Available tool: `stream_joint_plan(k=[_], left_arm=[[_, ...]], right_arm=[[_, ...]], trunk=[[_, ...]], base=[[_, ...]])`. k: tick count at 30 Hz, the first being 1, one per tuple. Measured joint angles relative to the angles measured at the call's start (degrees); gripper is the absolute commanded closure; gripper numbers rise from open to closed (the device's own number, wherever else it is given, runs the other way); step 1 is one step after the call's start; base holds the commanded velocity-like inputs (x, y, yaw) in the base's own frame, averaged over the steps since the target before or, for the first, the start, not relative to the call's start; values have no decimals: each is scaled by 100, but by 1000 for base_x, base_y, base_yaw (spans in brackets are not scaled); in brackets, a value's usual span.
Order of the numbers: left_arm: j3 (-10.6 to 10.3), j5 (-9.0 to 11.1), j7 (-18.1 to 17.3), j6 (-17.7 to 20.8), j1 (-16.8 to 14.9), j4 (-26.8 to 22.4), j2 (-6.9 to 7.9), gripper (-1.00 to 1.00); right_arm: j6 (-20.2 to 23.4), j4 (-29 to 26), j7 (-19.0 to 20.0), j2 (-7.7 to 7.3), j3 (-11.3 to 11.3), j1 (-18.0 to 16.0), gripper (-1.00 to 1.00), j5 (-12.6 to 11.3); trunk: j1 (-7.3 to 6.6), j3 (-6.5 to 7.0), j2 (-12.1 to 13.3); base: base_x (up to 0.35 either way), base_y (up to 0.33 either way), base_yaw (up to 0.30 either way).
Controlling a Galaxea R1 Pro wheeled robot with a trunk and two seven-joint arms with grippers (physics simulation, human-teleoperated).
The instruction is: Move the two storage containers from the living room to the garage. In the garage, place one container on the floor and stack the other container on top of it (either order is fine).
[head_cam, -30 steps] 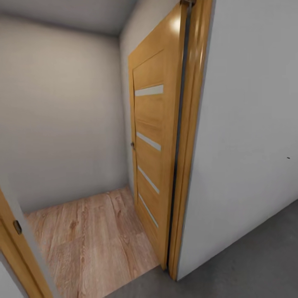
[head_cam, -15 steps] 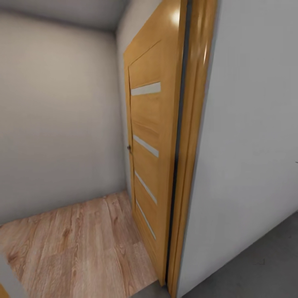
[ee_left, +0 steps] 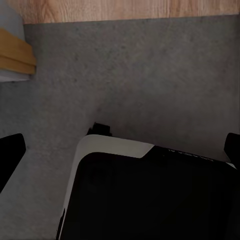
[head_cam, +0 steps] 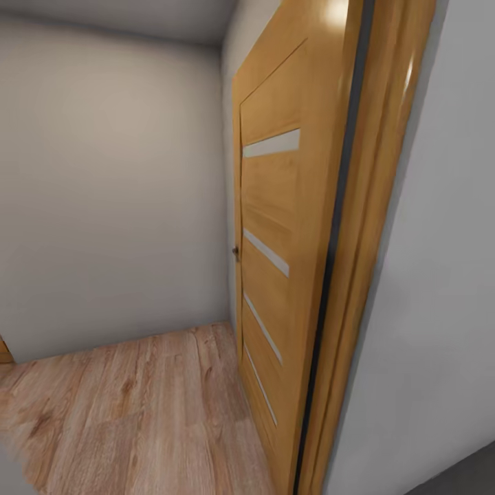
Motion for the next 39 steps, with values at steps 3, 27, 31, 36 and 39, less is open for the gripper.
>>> stream_joint_plan(k=[3,27,31,36,39], left_arm=[[0,3,0,0,0,1,0,-100],[0,30,0,-15,0,1,1,-100],[0,44,0,-16,0,1,4,-100],[0,47,0,-16,-1,1,3,-100],[0,51,0,-16,-1,2,7,-100]], right_arm=[[0,0,0,0,0,3,-100,-3],[0,0,0,0,0,1,-100,-7],[0,0,0,0,0,0,-100,-7],[7,0,-1,0,-12,0,-100,-29],[7,0,0,0,-13,1,-100,-27]], trunk=[[0,0,0],[3,0,1],[3,0,1],[3,0,1],[3,0,1]], base=[[319,-84,272],[208,-36,272],[1,0,272],[0,0,159],[0,0,21]])
